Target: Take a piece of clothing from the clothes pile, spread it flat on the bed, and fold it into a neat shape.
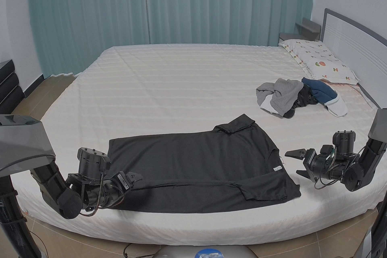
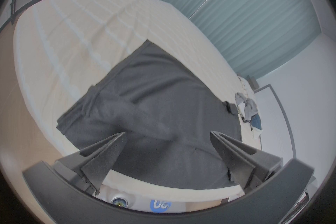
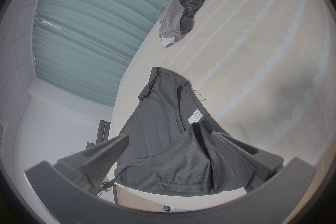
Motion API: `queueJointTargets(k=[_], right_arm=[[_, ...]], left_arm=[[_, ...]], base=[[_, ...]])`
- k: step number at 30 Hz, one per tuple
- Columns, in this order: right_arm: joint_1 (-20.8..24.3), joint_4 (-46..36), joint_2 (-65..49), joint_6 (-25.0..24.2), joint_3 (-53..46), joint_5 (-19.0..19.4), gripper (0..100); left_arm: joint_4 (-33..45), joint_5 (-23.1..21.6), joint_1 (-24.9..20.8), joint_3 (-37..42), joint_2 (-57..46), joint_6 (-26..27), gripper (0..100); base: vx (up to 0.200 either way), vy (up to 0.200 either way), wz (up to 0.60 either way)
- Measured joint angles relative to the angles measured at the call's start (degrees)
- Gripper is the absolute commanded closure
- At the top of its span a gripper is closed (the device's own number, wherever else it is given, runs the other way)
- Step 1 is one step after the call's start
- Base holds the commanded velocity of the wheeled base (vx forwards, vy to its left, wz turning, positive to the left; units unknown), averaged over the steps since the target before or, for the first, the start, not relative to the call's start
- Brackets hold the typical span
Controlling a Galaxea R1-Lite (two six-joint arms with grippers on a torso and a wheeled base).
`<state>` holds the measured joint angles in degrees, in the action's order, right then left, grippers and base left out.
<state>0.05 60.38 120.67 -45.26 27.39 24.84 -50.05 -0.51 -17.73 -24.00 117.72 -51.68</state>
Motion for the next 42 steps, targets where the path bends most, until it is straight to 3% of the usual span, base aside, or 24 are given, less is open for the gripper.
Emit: queueJointTargets(k=[24,42], right_arm=[[0.11,0.41,0.46,0.09,0.05,-0.07,0],[0.00,0.41,0.57,0.09,0.11,-0.09,0]], left_arm=[[0.09,0.87,3.86,-6.61,5.88,0.24,0],[-0.09,0.76,12.28,-14.38,7.47,-0.20,0]], base=[[0.000,0.000,0.00],[0.000,0.000,0.00]])
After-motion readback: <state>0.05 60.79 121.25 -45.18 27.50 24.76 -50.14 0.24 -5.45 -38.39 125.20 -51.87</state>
